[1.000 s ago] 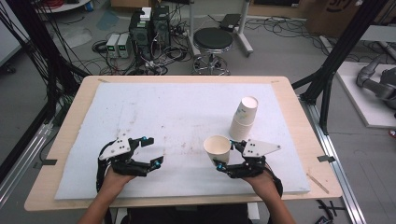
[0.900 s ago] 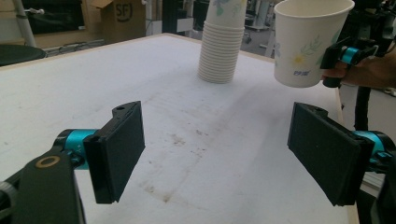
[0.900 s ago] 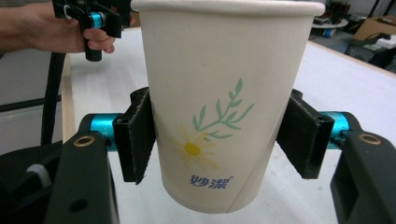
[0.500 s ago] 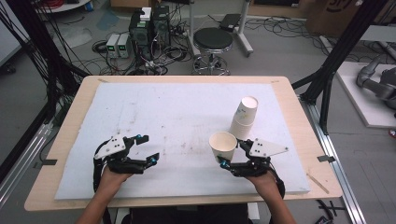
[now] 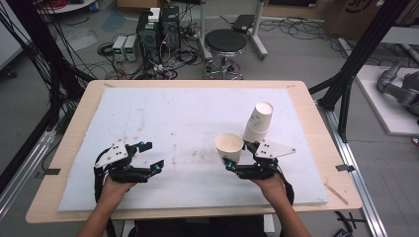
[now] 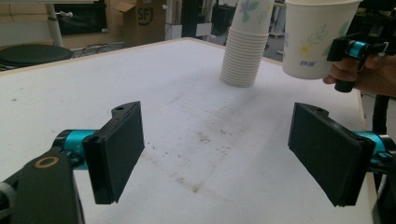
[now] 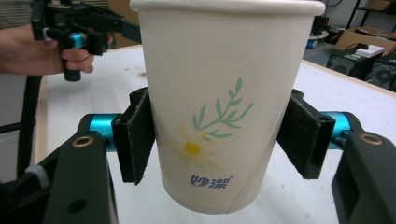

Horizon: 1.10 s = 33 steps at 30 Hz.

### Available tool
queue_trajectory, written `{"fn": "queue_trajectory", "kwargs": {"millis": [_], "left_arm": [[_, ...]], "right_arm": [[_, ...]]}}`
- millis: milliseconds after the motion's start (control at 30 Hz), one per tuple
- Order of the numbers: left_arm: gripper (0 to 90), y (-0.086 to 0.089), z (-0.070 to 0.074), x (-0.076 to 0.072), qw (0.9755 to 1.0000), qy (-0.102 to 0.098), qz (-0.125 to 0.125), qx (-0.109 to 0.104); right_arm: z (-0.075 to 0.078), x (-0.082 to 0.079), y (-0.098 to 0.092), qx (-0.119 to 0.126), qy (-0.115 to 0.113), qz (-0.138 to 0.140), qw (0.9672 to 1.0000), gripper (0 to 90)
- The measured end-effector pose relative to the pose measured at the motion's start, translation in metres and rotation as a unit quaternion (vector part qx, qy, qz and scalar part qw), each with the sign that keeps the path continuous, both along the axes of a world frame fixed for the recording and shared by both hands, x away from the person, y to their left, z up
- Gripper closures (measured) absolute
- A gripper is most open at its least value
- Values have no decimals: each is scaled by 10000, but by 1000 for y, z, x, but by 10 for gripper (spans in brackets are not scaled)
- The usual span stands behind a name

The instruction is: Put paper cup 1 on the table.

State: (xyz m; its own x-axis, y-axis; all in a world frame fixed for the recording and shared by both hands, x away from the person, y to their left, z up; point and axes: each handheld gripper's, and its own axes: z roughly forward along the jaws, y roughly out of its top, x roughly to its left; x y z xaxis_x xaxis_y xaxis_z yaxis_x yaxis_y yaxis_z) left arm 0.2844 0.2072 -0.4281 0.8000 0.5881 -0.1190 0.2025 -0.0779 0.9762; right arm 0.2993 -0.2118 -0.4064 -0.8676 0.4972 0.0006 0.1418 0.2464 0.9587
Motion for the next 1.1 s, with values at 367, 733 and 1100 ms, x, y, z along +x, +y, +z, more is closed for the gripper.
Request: {"fn": "queue_trajectory", "kwargs": {"millis": [367, 733, 1100], "left_arm": [[183, 9, 0, -2, 9999, 6, 114, 6], [183, 10, 0, -1, 9999, 5, 119, 8], [183, 10, 0, -2, 9999, 16, 106, 4]], "right_arm": [[3, 31, 41, -23, -50, 18, 10000, 344], [-7, 57, 62, -67, 105, -267, 9996, 346], [-8, 88, 99, -230, 207, -338, 9990, 345]]}}
